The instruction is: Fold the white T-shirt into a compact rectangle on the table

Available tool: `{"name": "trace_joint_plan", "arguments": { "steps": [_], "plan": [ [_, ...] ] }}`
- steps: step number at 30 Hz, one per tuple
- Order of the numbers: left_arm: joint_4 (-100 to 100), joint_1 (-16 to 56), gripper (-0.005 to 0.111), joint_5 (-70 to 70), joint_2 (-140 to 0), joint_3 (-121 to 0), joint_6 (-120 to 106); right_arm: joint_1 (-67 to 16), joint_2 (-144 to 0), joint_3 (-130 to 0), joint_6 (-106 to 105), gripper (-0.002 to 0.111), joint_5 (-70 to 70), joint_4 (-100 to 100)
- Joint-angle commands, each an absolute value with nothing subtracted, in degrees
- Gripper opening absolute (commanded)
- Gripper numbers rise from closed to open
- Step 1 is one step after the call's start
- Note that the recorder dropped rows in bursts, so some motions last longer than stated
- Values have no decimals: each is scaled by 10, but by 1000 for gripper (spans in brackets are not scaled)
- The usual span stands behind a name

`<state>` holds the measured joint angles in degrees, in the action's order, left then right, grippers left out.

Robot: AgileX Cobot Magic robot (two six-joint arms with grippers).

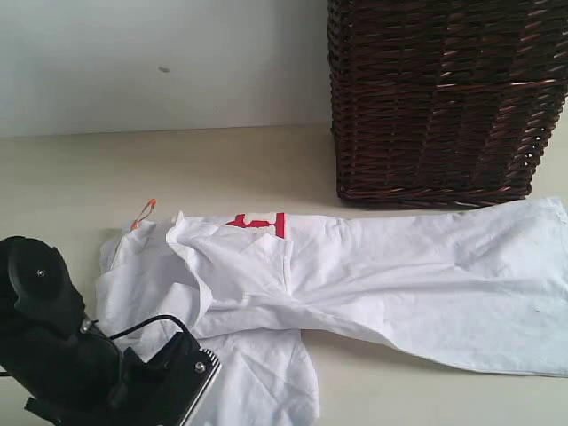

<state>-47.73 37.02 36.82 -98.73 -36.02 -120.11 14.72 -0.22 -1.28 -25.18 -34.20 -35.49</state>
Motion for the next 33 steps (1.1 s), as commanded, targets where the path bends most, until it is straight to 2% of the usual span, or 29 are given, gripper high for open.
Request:
{"name": "trace_joint_plan", "arguments": {
  "steps": [1, 6, 8, 10, 12, 15, 17, 19, 28, 33],
  "plan": [
    [-486, 387, 8, 360, -987, -349, -1202, 146, 0, -10, -254, 0, -341, -357],
    [-488, 396, 7, 334, -987, -325, -1202, 146, 0, -10, -254, 0, -341, -357],
    [-486, 396, 10, 326, -985, -322, -1202, 146, 0, -10, -254, 0, -341, -357],
    [-483, 396, 22, 308, -976, -322, -1202, 146, 0, -10, -254, 0, -341, -357],
    [-482, 396, 40, 285, -966, -322, -1202, 146, 0, -10, -254, 0, -341, -357],
    [-425, 401, 54, 279, -965, -322, -1202, 146, 0, -10, -254, 0, -341, -357],
    [-385, 412, 52, 275, -976, -321, -1202, 146, 0, -10, -254, 0, -341, -357],
    [-362, 428, 45, 267, -991, -316, -1202, 146, 0, -10, -254, 0, -341, -357],
    [-339, 471, 0, 251, -1008, -311, -1198, 146, 0, -10, -254, 0, -341, -357],
    [-339, 468, 0, 248, -990, -311, -1150, 146, 0, -10, -254, 0, -341, -357]
  ]
}}
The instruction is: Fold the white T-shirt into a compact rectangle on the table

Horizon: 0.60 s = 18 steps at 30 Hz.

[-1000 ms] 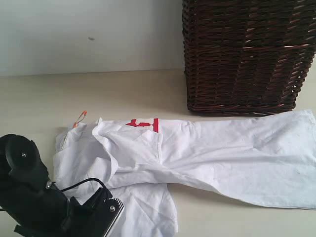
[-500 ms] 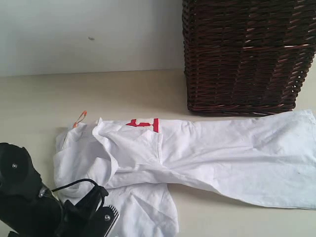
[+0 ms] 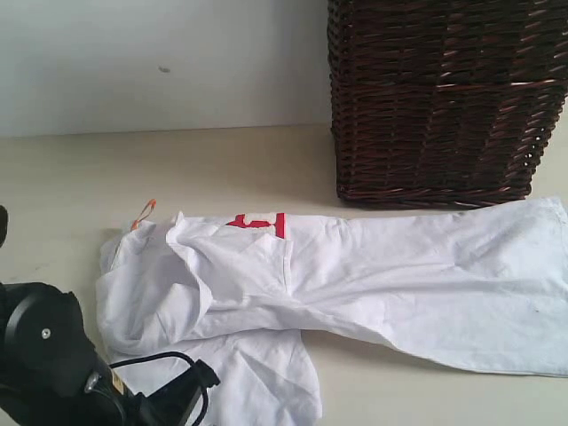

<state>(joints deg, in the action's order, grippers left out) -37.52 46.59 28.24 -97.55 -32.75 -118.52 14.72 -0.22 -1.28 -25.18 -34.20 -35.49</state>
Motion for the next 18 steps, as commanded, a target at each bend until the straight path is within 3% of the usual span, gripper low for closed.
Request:
{"name": "trace_joint_plan", "arguments": {
  "steps": [1, 18],
  "plan": [
    [-340, 468, 0, 248, -985, -311, -1136, 146, 0, -10, -254, 0, -341, -357],
    [-434, 425, 0, 268, -871, -313, -1123, 146, 0, -10, -254, 0, -341, -357]
  ]
}}
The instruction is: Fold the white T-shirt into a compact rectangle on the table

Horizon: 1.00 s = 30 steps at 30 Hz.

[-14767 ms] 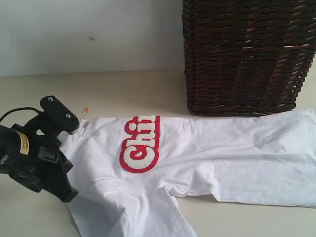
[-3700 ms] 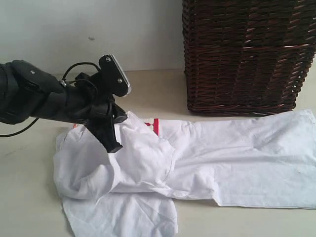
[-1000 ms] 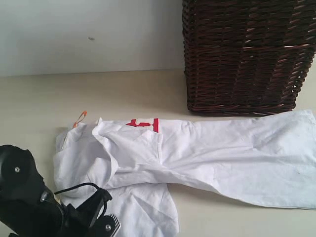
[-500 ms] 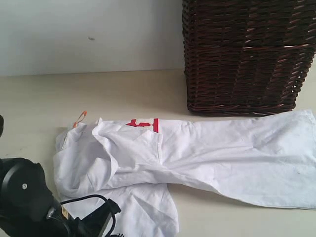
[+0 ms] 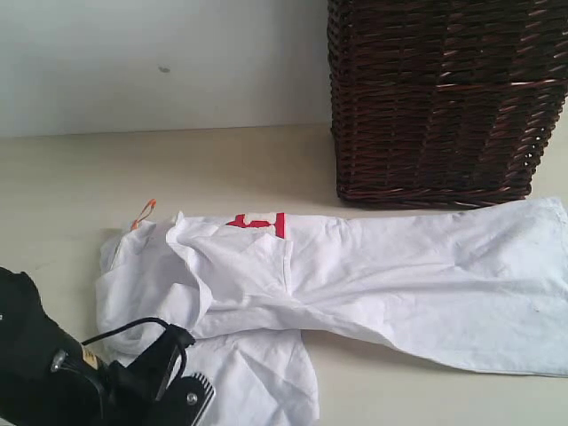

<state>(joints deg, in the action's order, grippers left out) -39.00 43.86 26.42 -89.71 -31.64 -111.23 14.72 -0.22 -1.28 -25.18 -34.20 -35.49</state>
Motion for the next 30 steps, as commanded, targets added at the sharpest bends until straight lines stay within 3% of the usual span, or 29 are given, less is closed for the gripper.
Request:
{"name": "trace_joint_plan", "arguments": {
  "steps": [1, 10, 21, 30],
  "plan": [
    [-448, 423, 0, 265, -866, -313, -1125, 146, 0, -10, -254, 0, -341, -357],
    [-524, 406, 0, 36, -856, -343, -1148, 146, 0, -10, -254, 0, -341, -357],
    [-686, 284, 0, 122, -926, -510, -1148, 146, 0, -10, -254, 0, -341, -357],
    [-706, 262, 0, 111, -1085, -557, -1151, 146, 0, -10, -254, 0, -341, -357]
  ]
}}
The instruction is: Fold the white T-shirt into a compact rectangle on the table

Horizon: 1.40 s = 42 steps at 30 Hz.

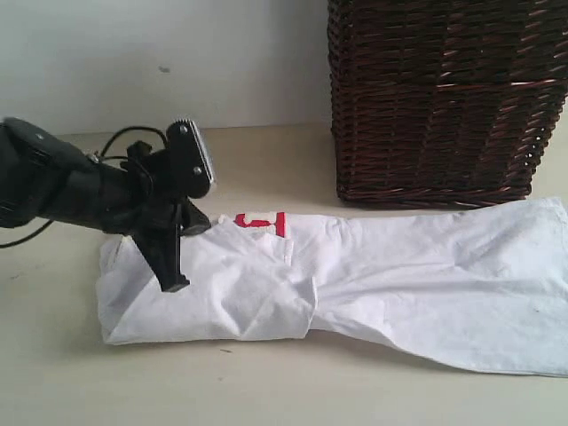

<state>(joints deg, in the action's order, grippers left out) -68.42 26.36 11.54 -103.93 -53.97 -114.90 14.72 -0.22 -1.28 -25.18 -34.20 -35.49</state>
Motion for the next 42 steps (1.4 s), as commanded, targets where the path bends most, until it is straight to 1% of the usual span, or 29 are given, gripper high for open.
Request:
{"name": "trace_joint_plan", "arguments": {
  "steps": [1, 6, 7, 9, 10, 11, 12, 14, 16, 25, 36, 42],
  "plan": [
    [-726, 262, 0, 106, -1104, -572, -1151, 146, 0, -10, -254, 0, -341, -357],
    [-771, 263, 0, 70, -1124, -593, -1150, 146, 0, -10, -254, 0, -341, -357],
    [-772, 263, 3, 54, -1118, -593, -1150, 146, 0, -10, -254, 0, -341, -357],
    [-772, 263, 14, 42, -1110, -593, -1150, 146, 0, -10, -254, 0, -341, -357],
    [-772, 263, 23, 41, -1106, -593, -1150, 146, 0, -10, -254, 0, -341, -357],
    [-773, 263, 27, 42, -1105, -593, -1150, 146, 0, -10, -254, 0, -341, -357],
    [-773, 266, 34, 41, -1105, -593, -1150, 146, 0, -10, -254, 0, -341, -357],
    [-773, 270, 41, 40, -1101, -593, -1150, 146, 0, -10, -254, 0, -341, -357],
    [-778, 274, 45, 42, -1087, -593, -1148, 146, 0, -10, -254, 0, -341, -357],
    [-863, 279, 44, 89, -1033, -593, -1148, 146, 0, -10, -254, 0, -341, -357],
    [-868, 279, 44, 95, -1020, -593, -1147, 146, 0, -10, -254, 0, -341, -357],
    [-861, 279, 44, 170, -1028, -580, -1135, 146, 0, -10, -254, 0, -341, -357]
  ]
}}
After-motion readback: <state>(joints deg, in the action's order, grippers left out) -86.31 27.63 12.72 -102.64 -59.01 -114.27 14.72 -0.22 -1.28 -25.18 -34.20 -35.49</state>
